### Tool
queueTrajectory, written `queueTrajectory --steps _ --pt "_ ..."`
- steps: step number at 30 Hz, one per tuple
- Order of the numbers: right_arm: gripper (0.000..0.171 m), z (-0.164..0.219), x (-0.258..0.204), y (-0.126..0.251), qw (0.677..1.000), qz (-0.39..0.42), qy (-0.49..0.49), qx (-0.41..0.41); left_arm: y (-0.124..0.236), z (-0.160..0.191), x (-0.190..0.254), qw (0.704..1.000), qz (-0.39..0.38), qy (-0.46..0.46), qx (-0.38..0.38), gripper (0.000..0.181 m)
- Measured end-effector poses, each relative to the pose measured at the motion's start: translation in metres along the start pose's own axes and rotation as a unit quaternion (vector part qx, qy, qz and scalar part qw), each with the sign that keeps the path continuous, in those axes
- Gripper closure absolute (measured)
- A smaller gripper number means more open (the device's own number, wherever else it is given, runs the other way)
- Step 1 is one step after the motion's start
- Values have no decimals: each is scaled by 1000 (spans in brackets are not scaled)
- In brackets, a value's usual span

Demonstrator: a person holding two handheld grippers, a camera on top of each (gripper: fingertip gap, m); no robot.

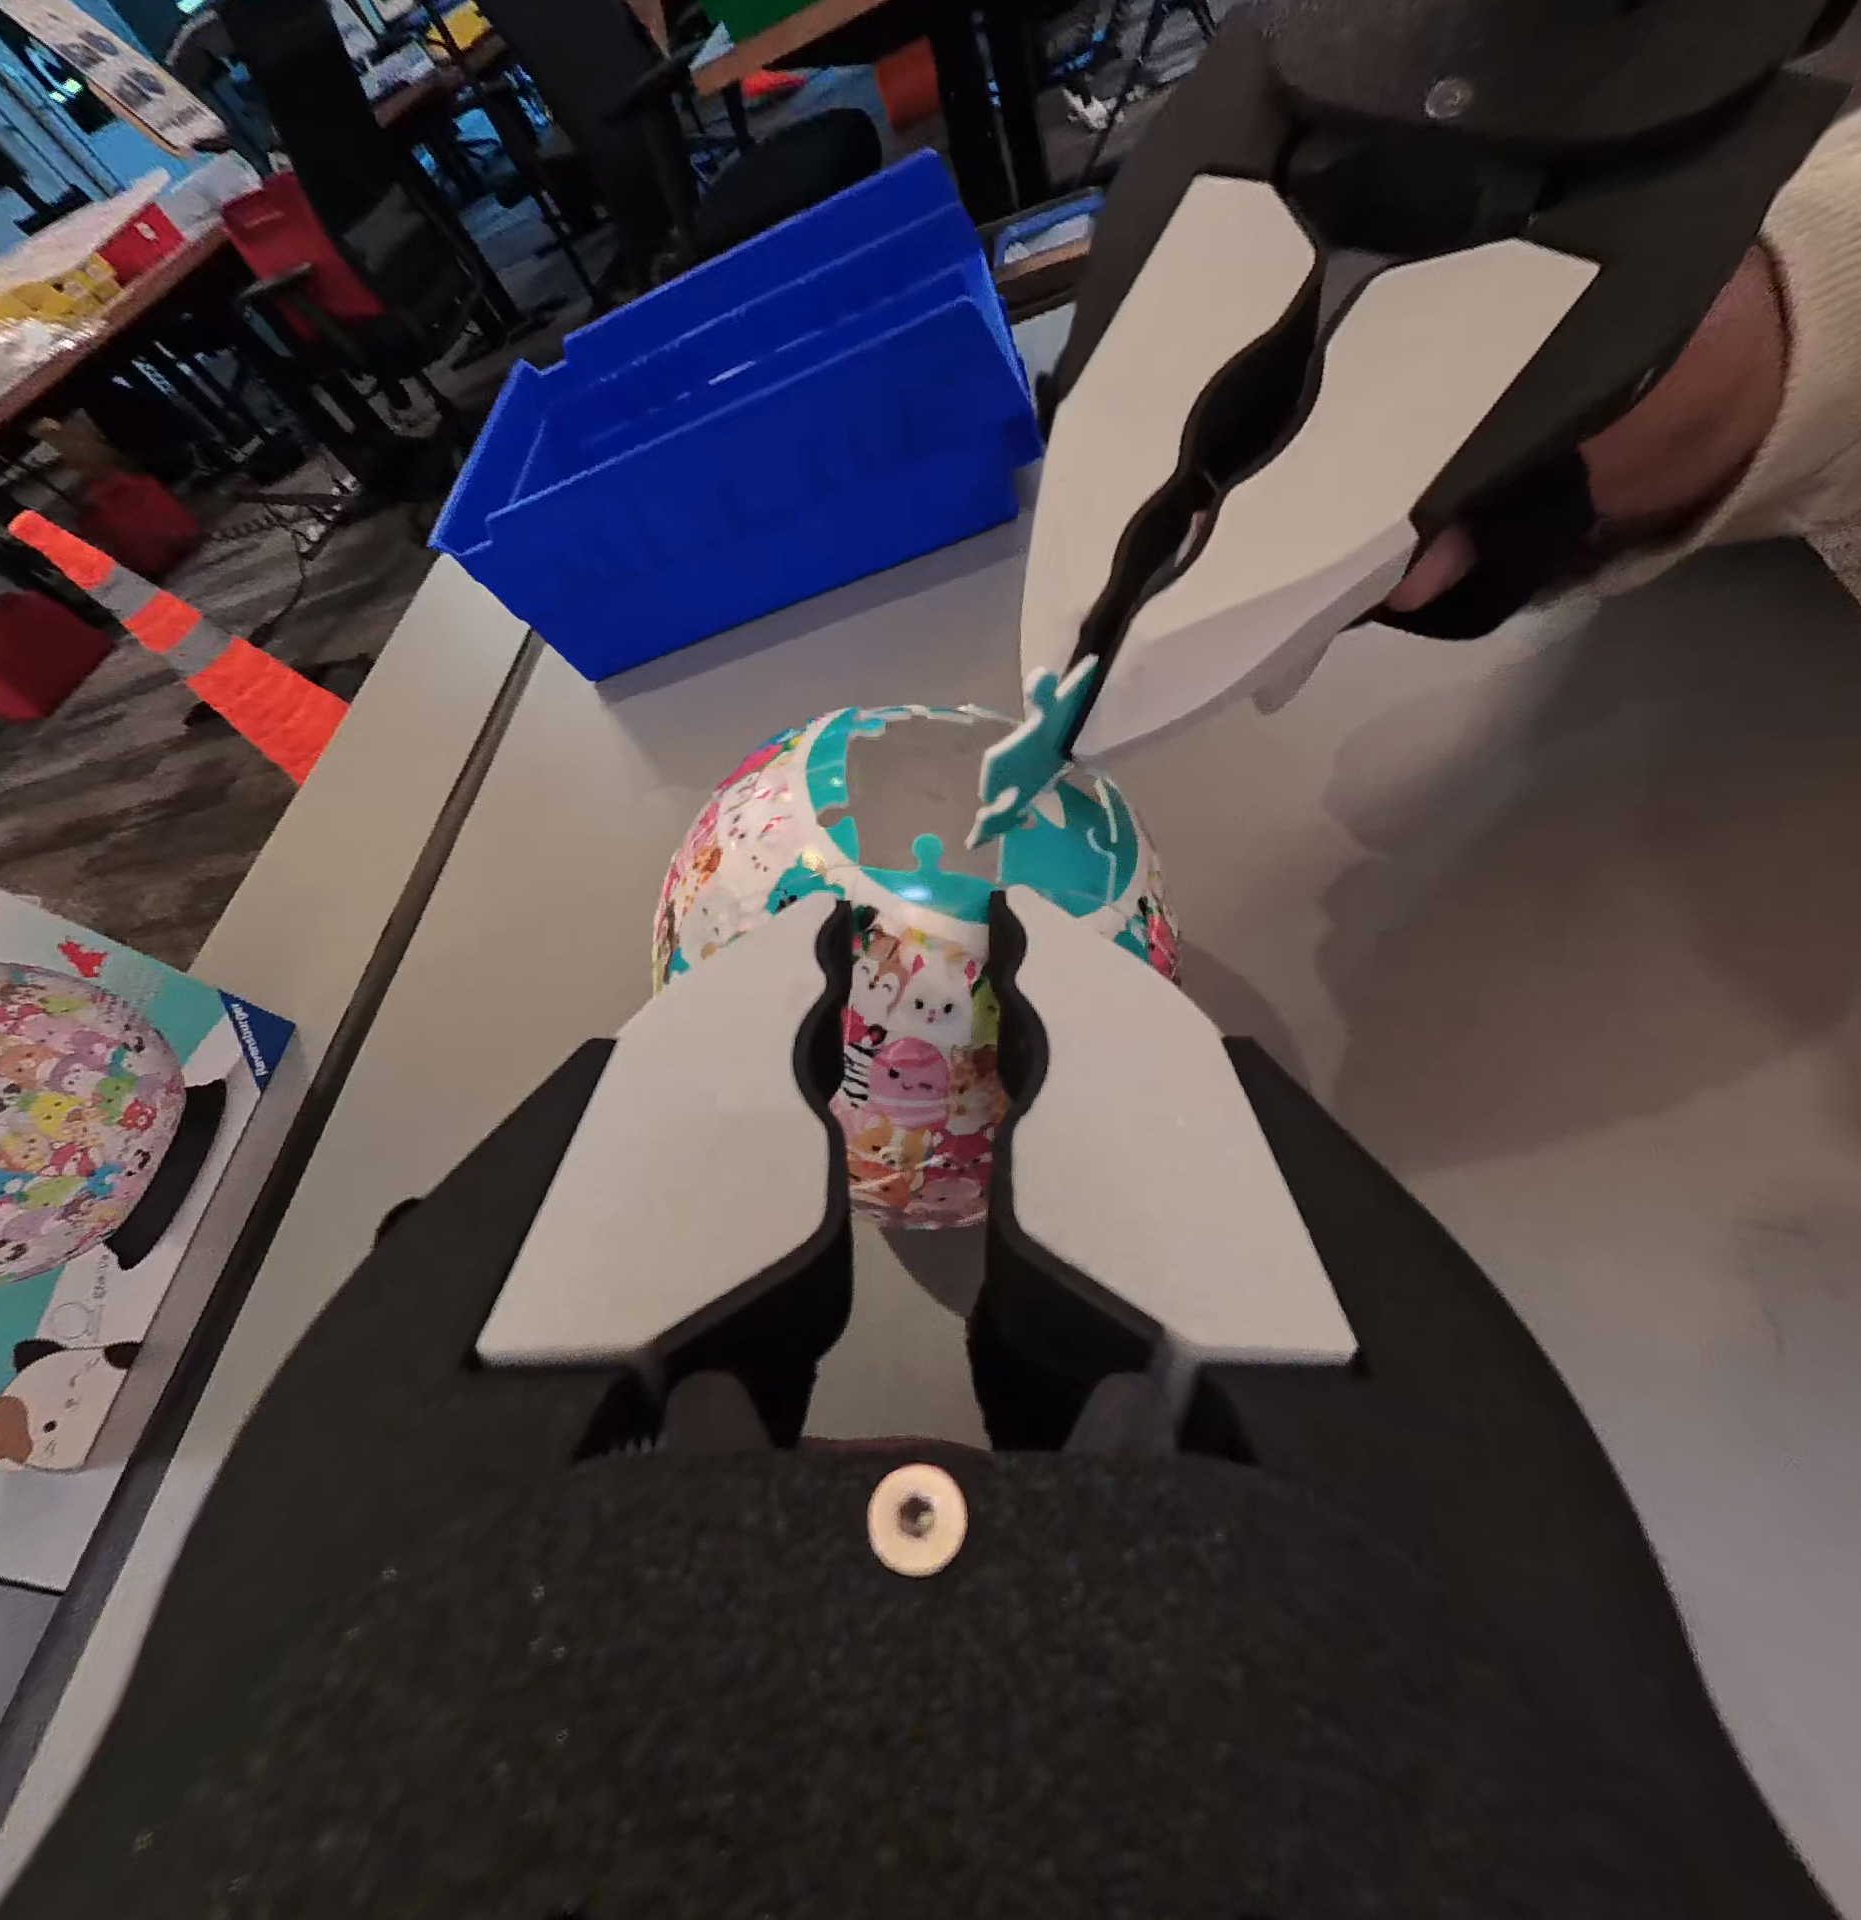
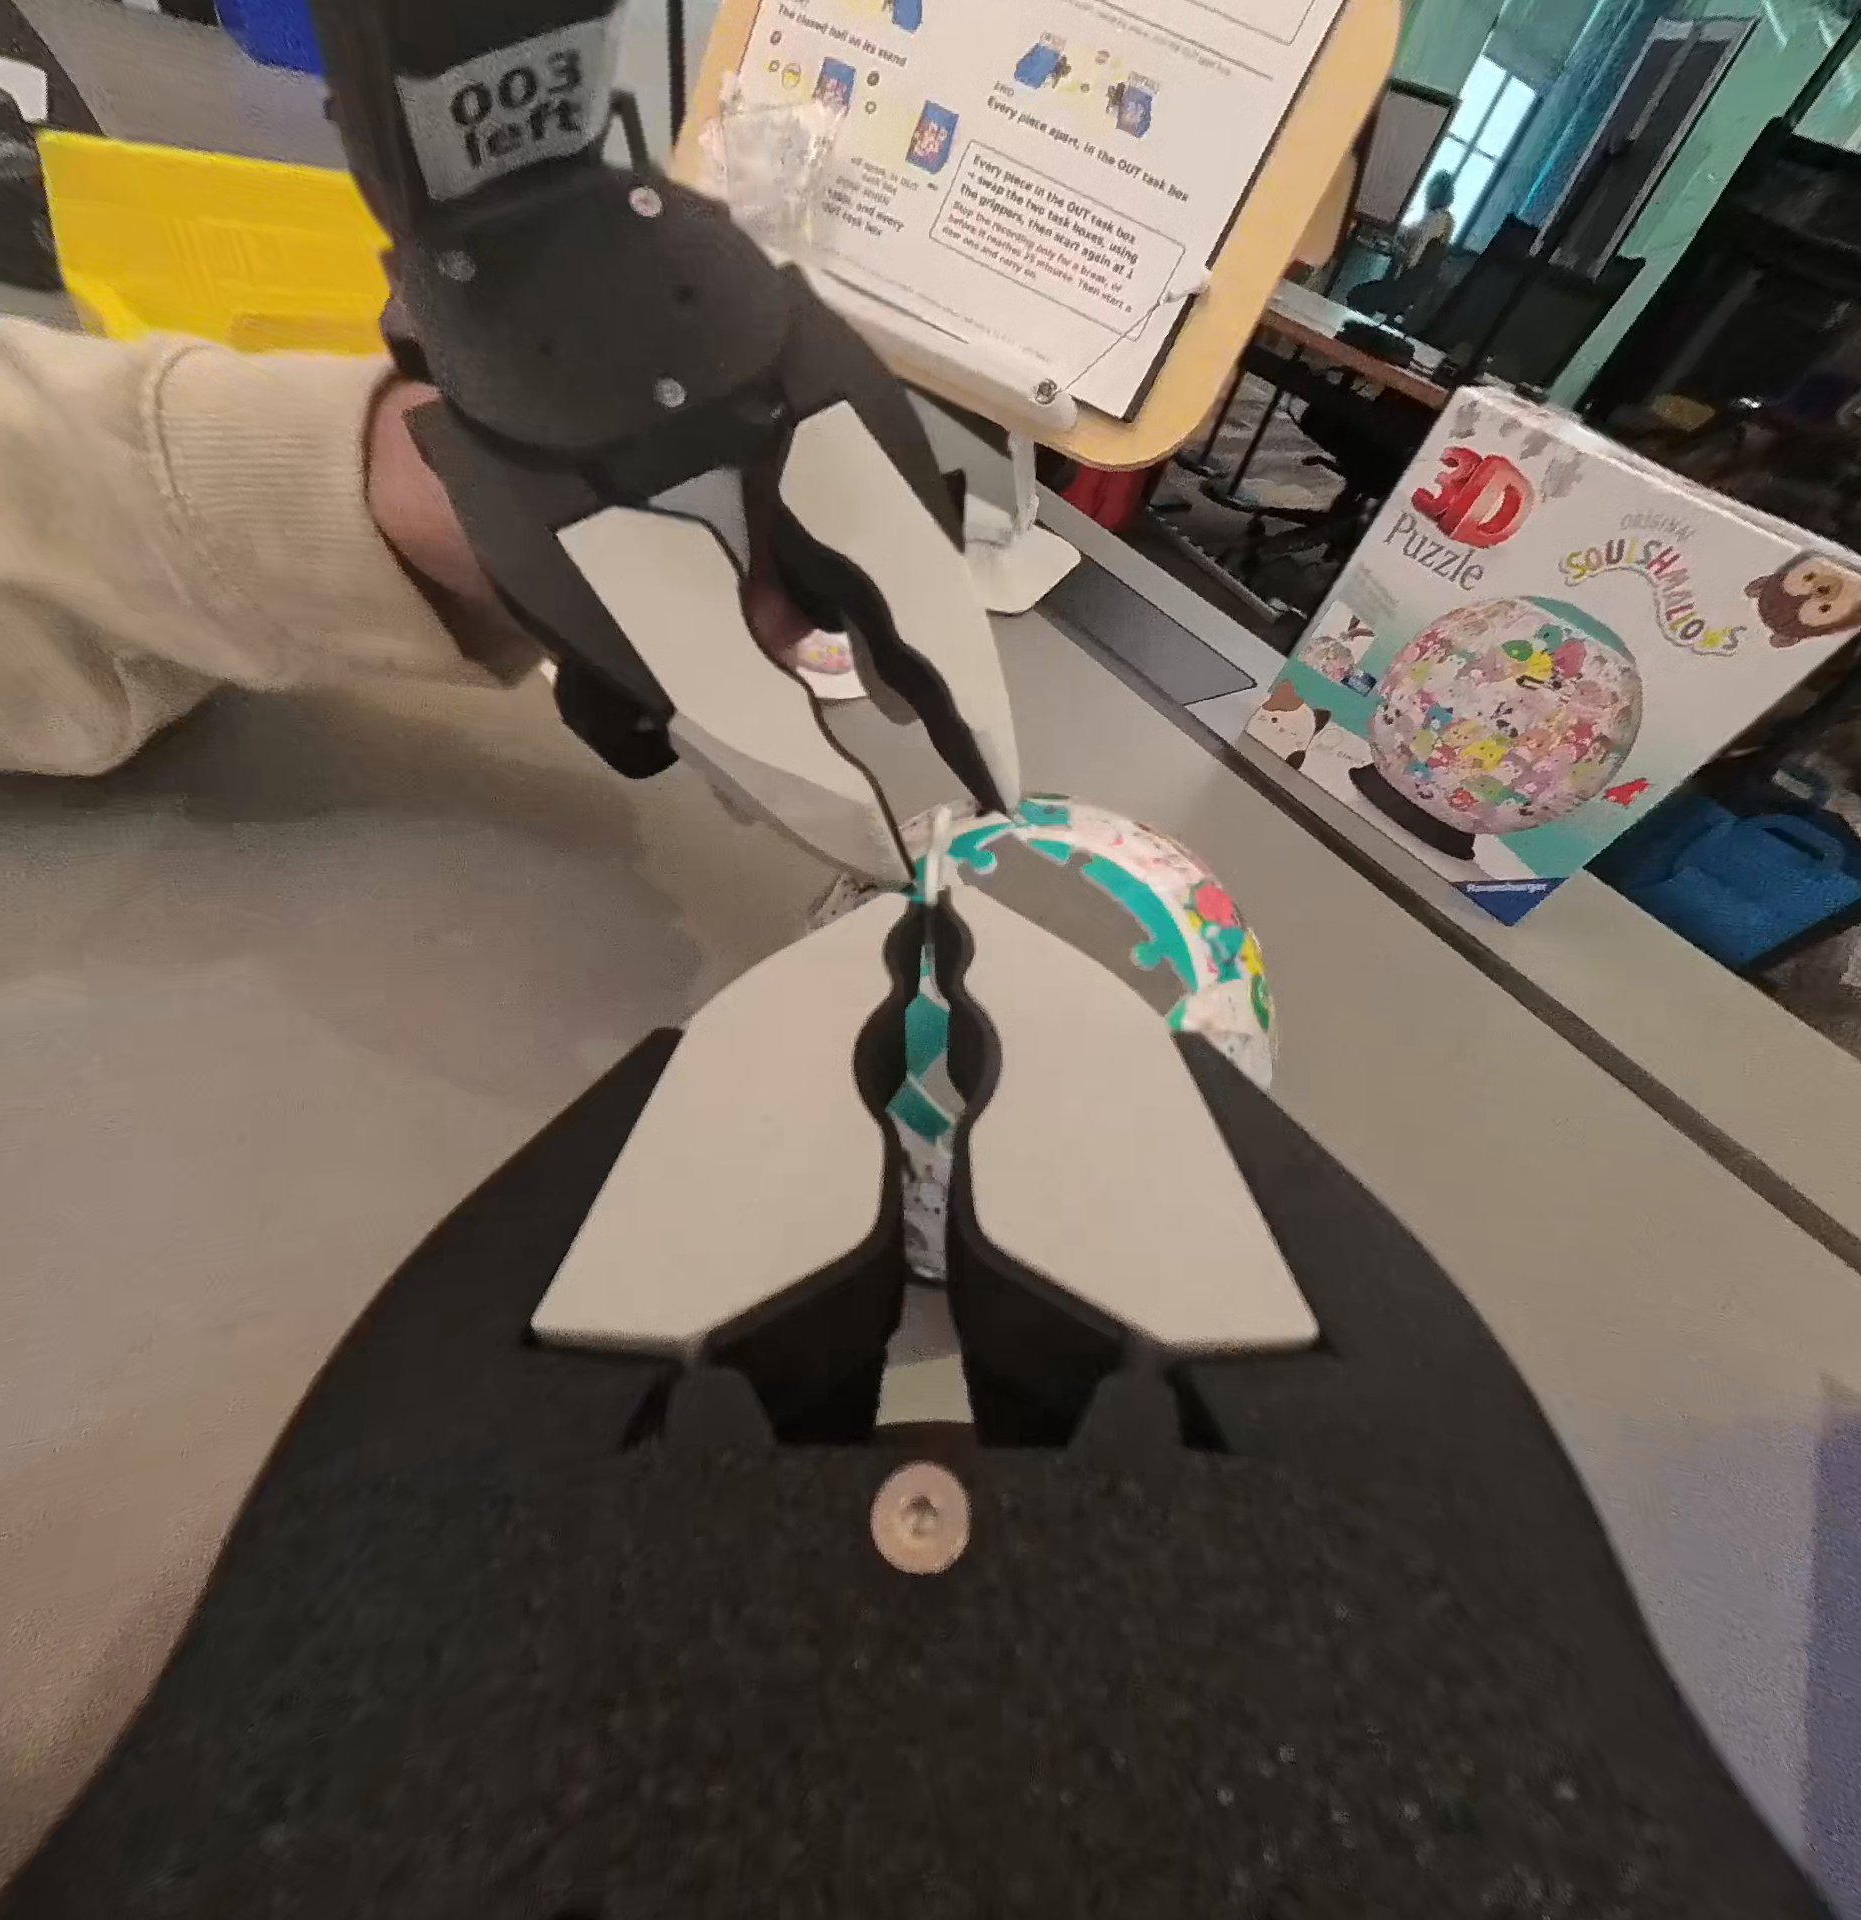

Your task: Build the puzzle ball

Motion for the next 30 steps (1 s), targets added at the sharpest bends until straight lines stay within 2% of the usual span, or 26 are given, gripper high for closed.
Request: queueTrajectory --steps 2,4,7,9,10,15,17,19,21,23,24,27,29,30 --pt "170 2 3 2 999 1 -40 15 0 1 0 1000 -4 12 16 157" --pt "170 4 8 3 991 -11 -124 45 2 0 1 999 -2 26 37 157" --pt "170 16 22 9 951 -27 -289 106 5 4 0 997 9 50 57 158" --pt "170 23 32 15 927 -35 -348 136 6 10 -4 997 5 54 55 158" --pt "170 23 34 17 923 -42 -356 141 7 11 -5 996 8 61 62 157" --pt "170 18 51 35 961 -8 -255 109 6 10 -5 994 20 77 71 158" --pt "170 31 93 62 977 43 -208 34 6 10 -6 993 19 82 78 158" --pt "170 61 149 95 976 62 -161 -132 6 9 -7 993 20 88 82 158" --pt "170 105 205 135 938 81 -114 -317 6 8 -8 992 21 93 88 158" --pt "170 166 238 163 865 11 -116 -488 7 7 -8 991 21 95 91 158" --pt "170 196 247 168 840 -32 -132 -525 7 6 -8 991 20 95 93 158" --pt "169 251 250 154 830 -119 -233 -493 9 1 -9 989 8 99 107 158" --pt "169 274 245 155 810 -139 -215 -527 9 -3 -9 988 6 105 118 158" --pt "167 278 244 153 812 -135 -201 -531 10 -4 -10 987 4 106 121 158"
Point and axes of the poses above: each gripper's, where its closed fingertips meet, y back along the fingers, z out of its underside, x = y × z across the jaws, the point moved 4 cm from there along y, back along the fingers, and after that the axes turned 15 degrees about y, right-handed, at the moved point
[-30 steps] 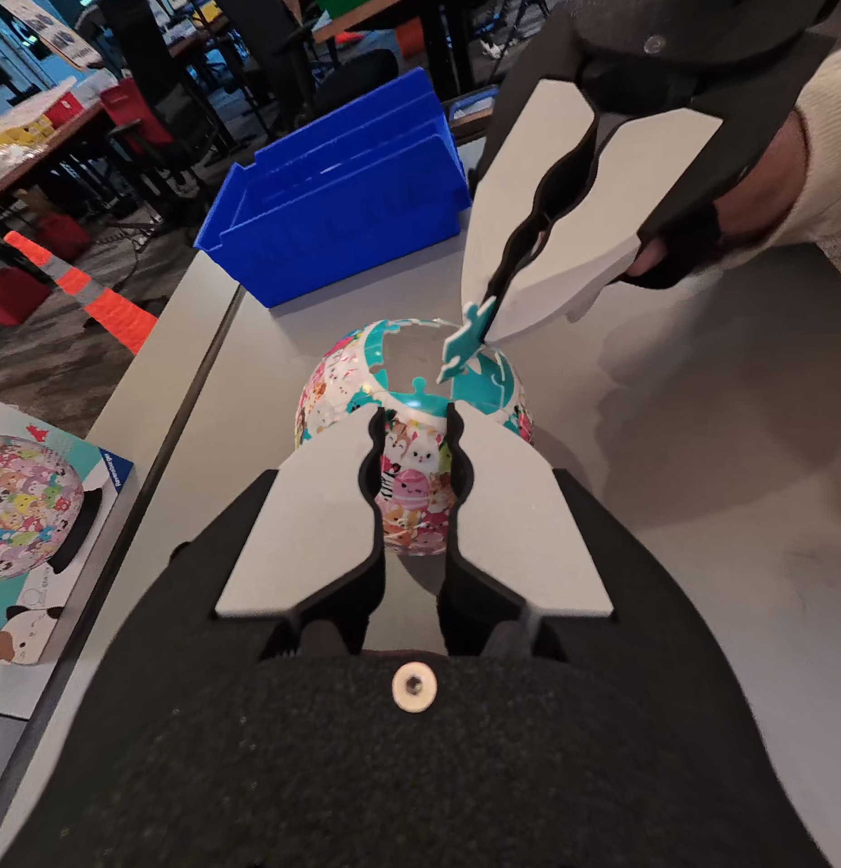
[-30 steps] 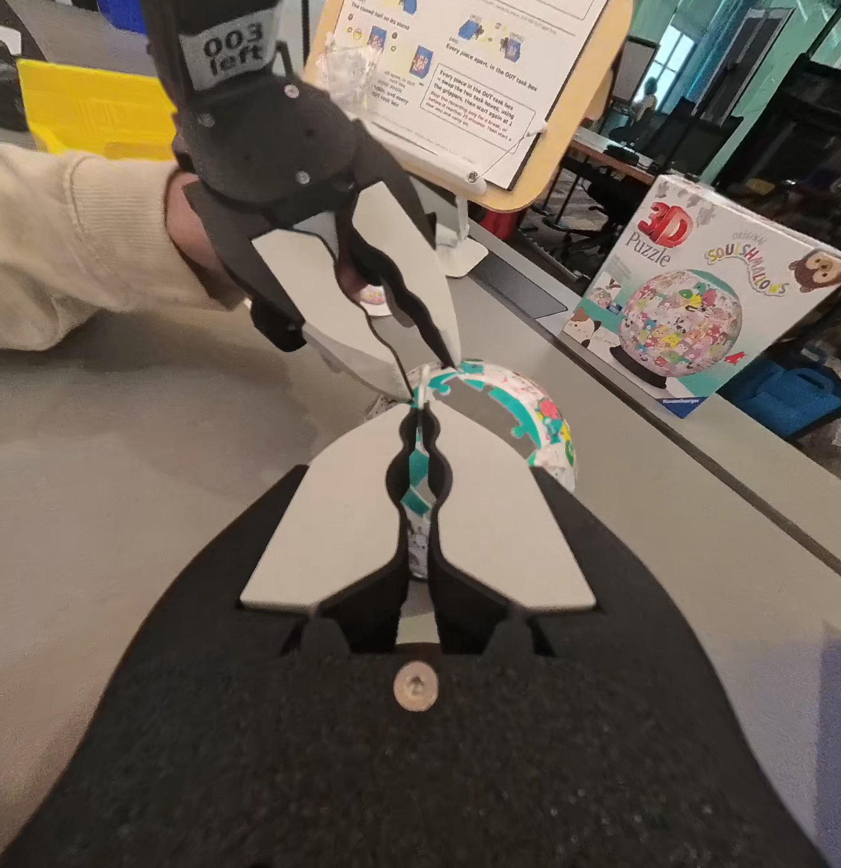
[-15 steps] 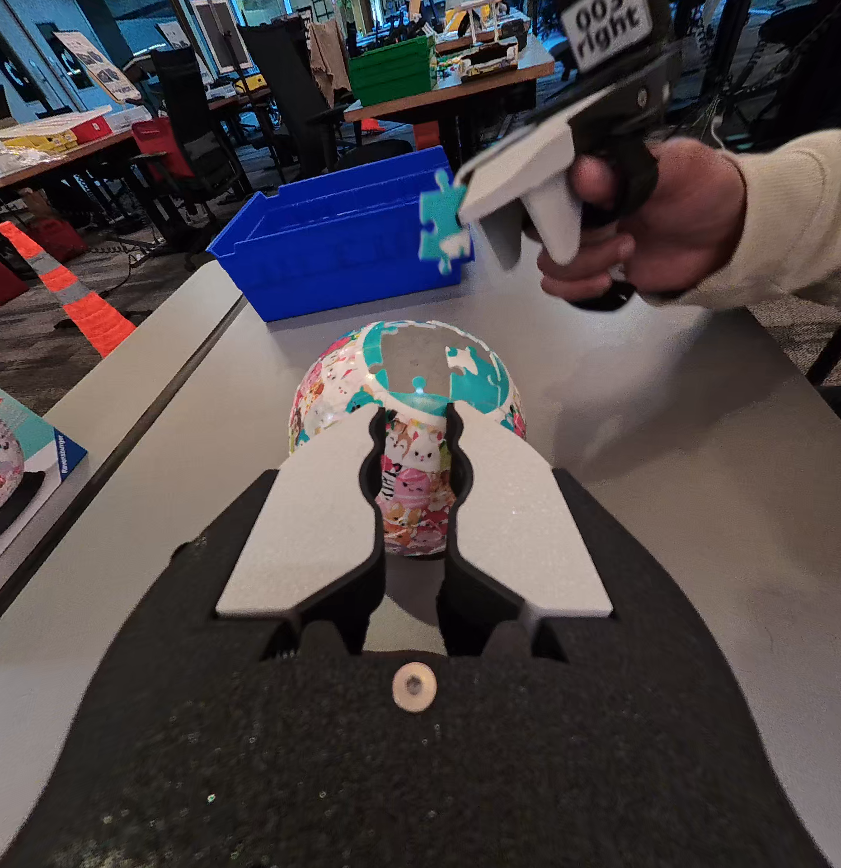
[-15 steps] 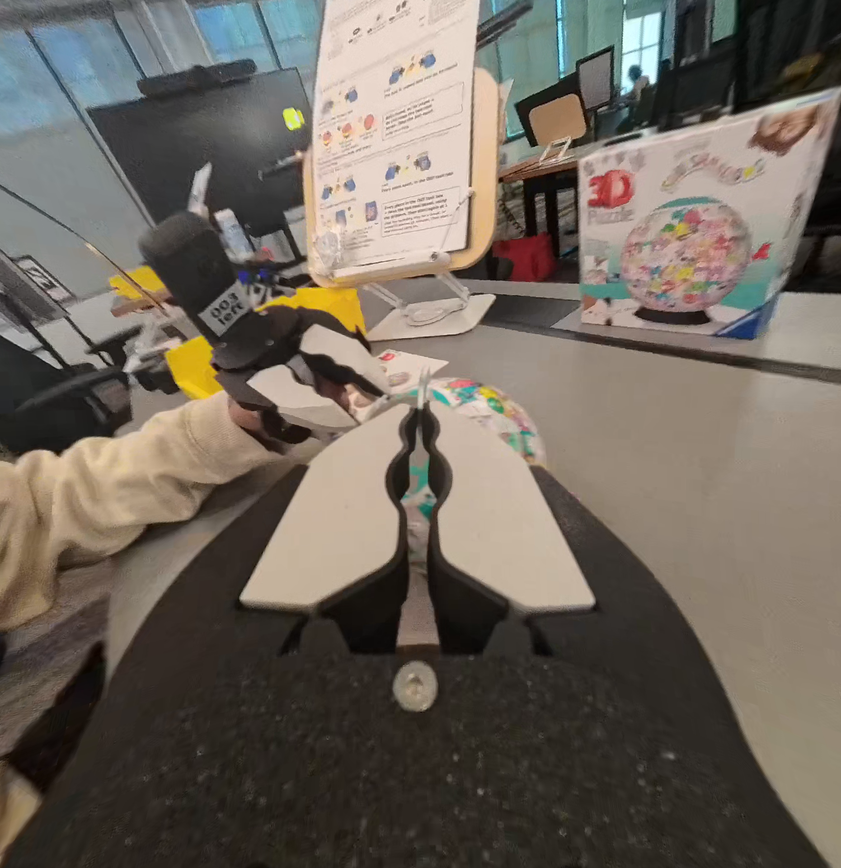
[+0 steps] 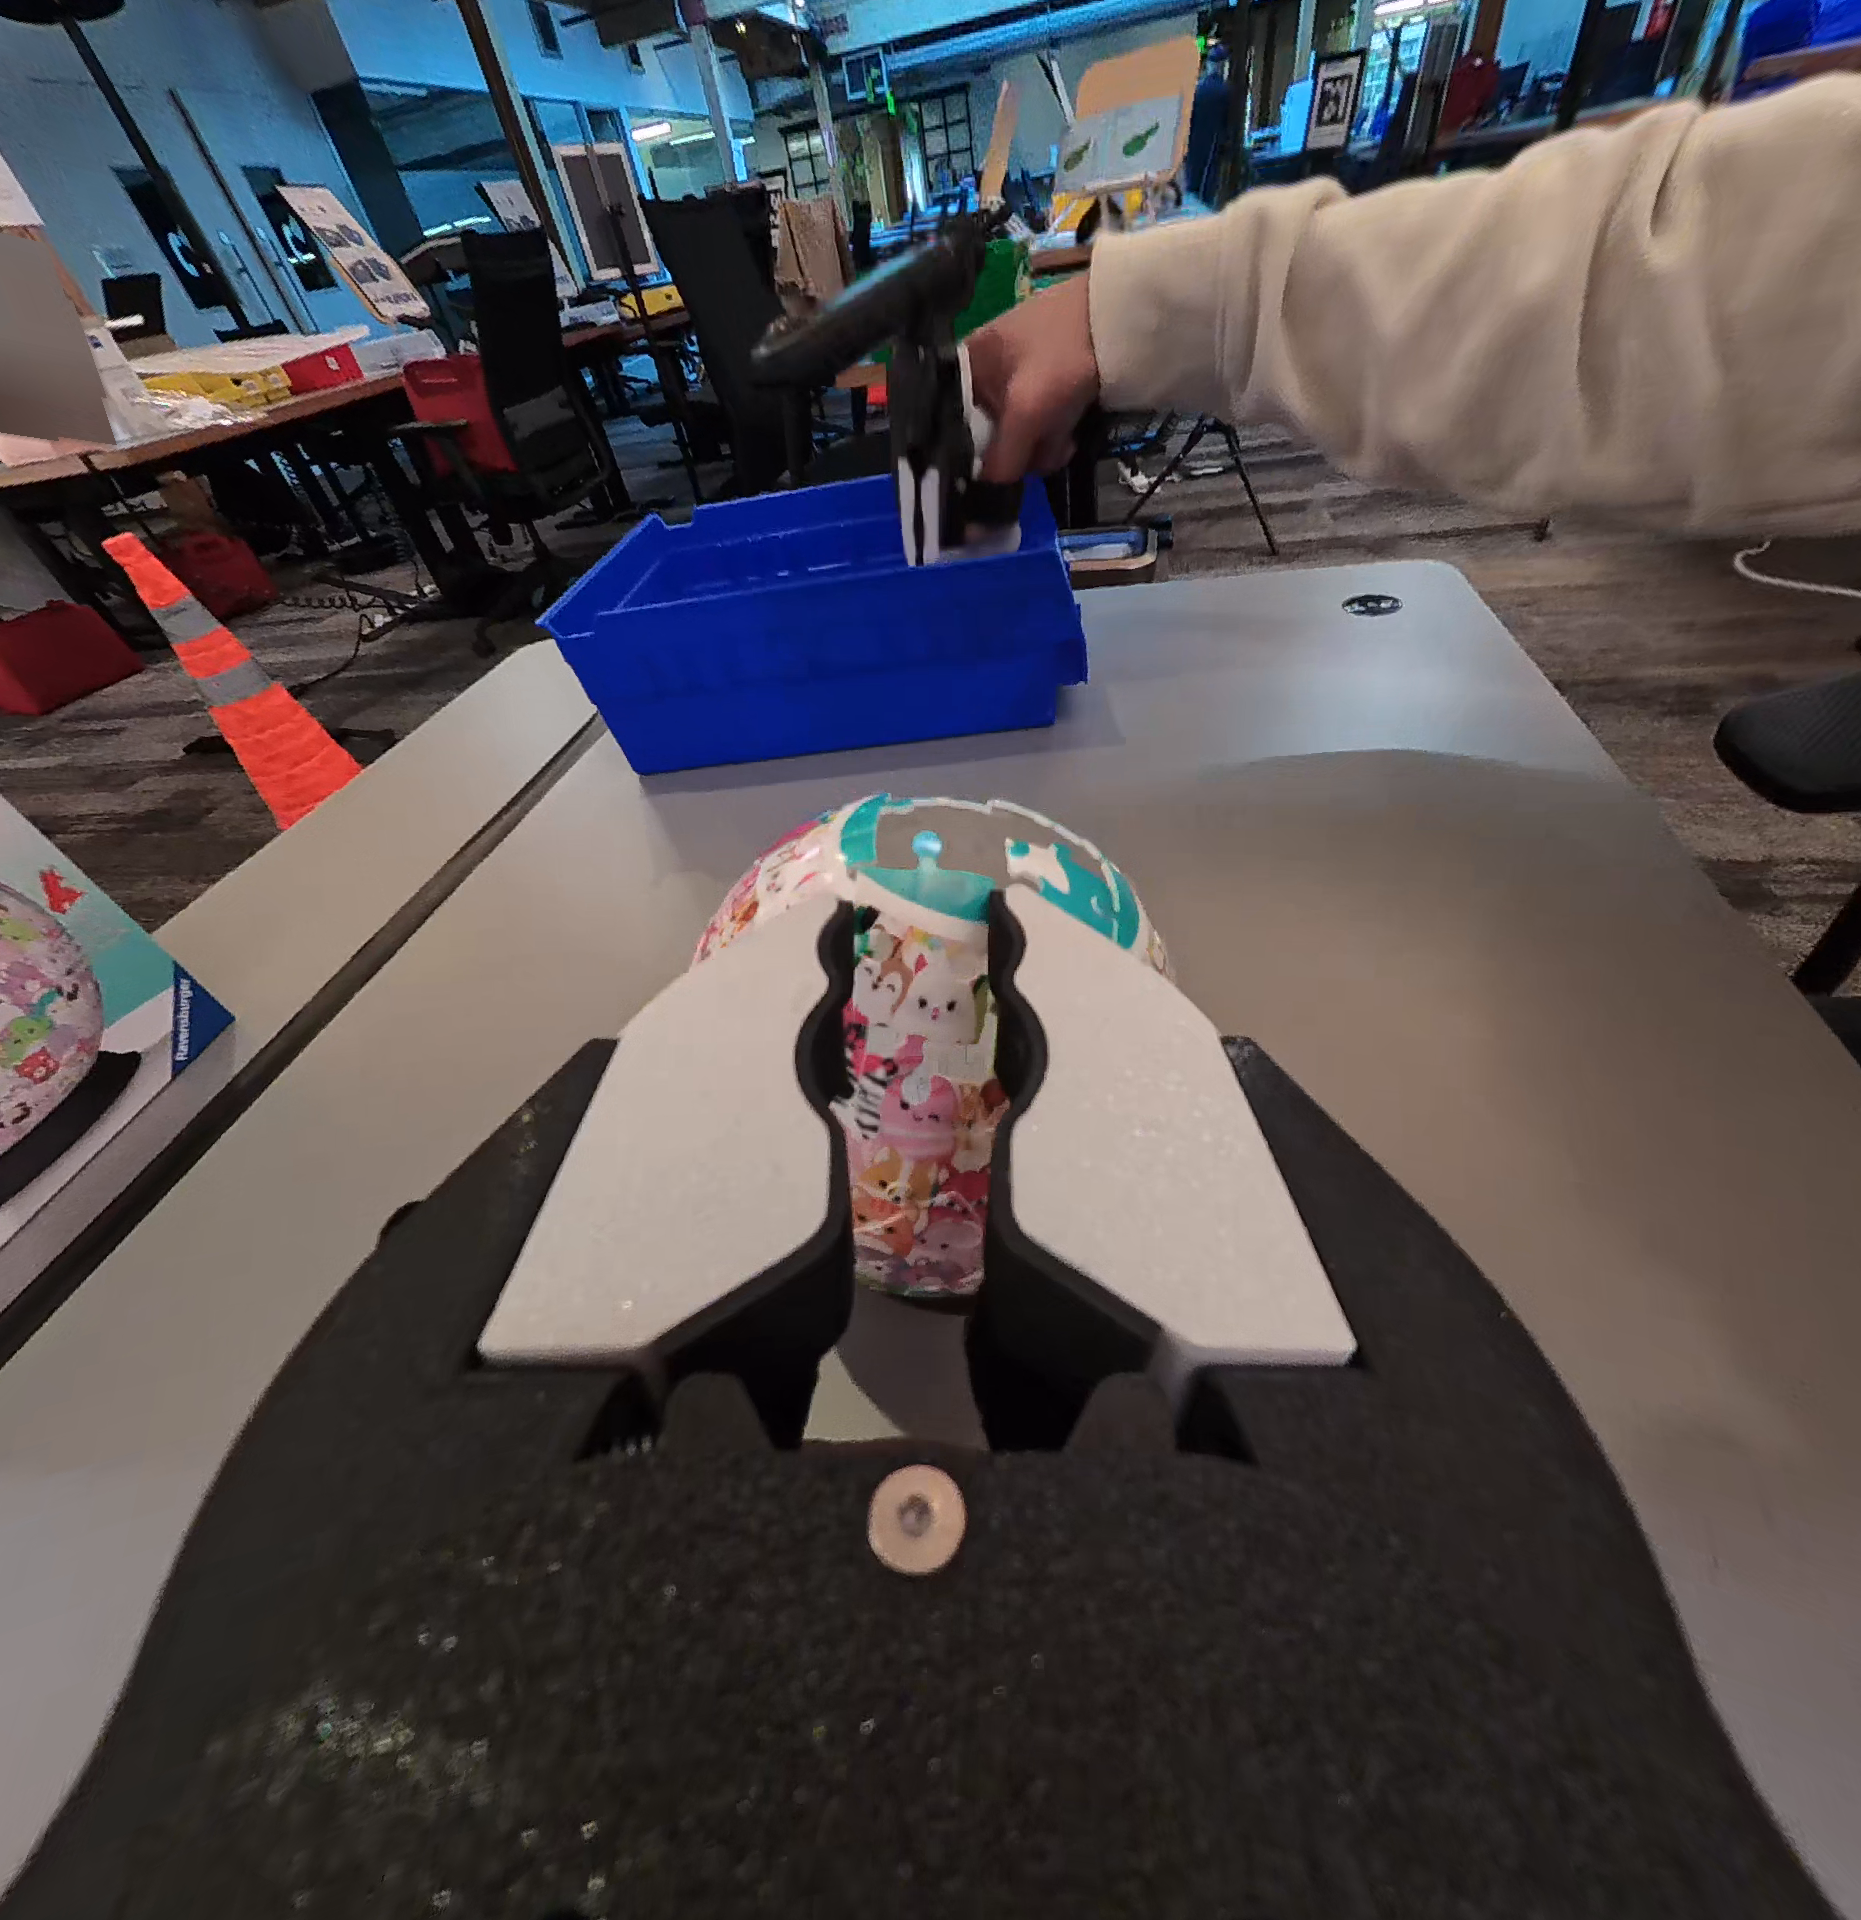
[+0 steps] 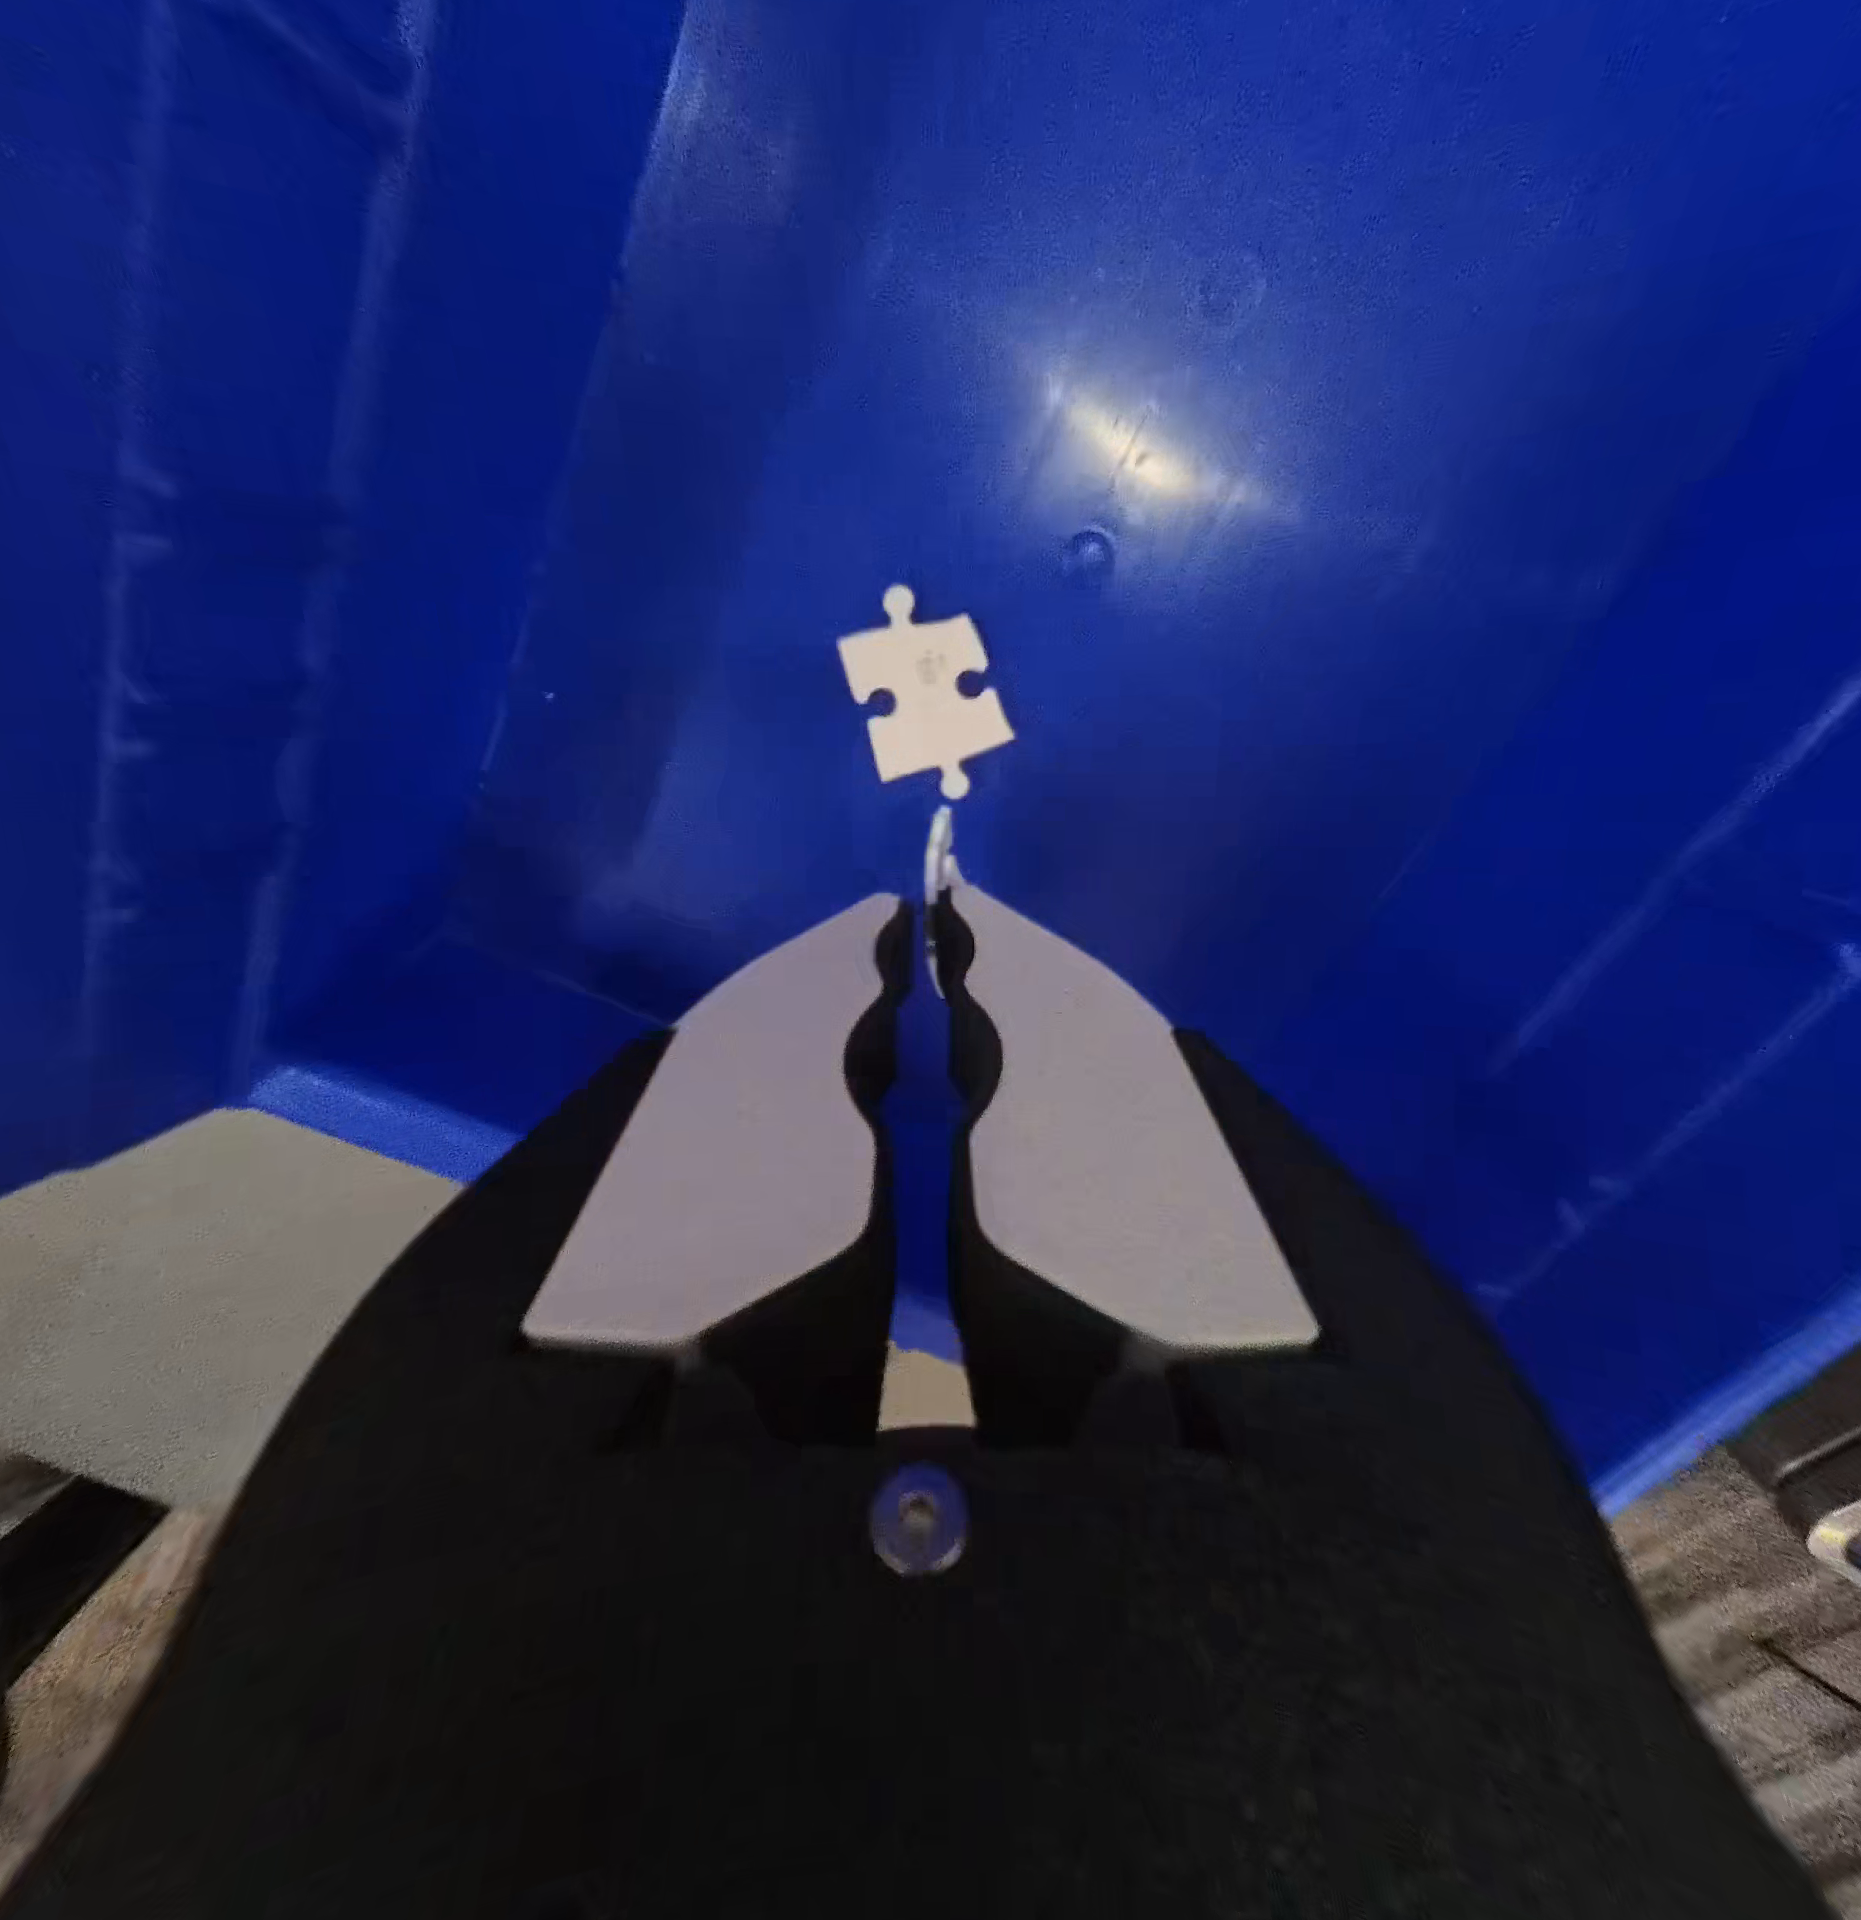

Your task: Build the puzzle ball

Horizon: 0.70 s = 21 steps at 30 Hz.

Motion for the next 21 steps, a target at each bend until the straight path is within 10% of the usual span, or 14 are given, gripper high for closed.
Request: queueTrajectory --steps 2,8,14,21 --pt "143 -5 -2 -2 1000 13 4 15 0 -2 1 1000 1 5 8 158" --pt "145 -62 -67 85 969 185 17 163 3 1 1 1000 6 6 4 157" --pt "149 -180 -288 89 889 -138 128 417 16 -10 0 1000 3 0 22 158" --pt "147 -225 -342 85 842 -268 84 461 12 -18 27 989 -46 -141 2 157"
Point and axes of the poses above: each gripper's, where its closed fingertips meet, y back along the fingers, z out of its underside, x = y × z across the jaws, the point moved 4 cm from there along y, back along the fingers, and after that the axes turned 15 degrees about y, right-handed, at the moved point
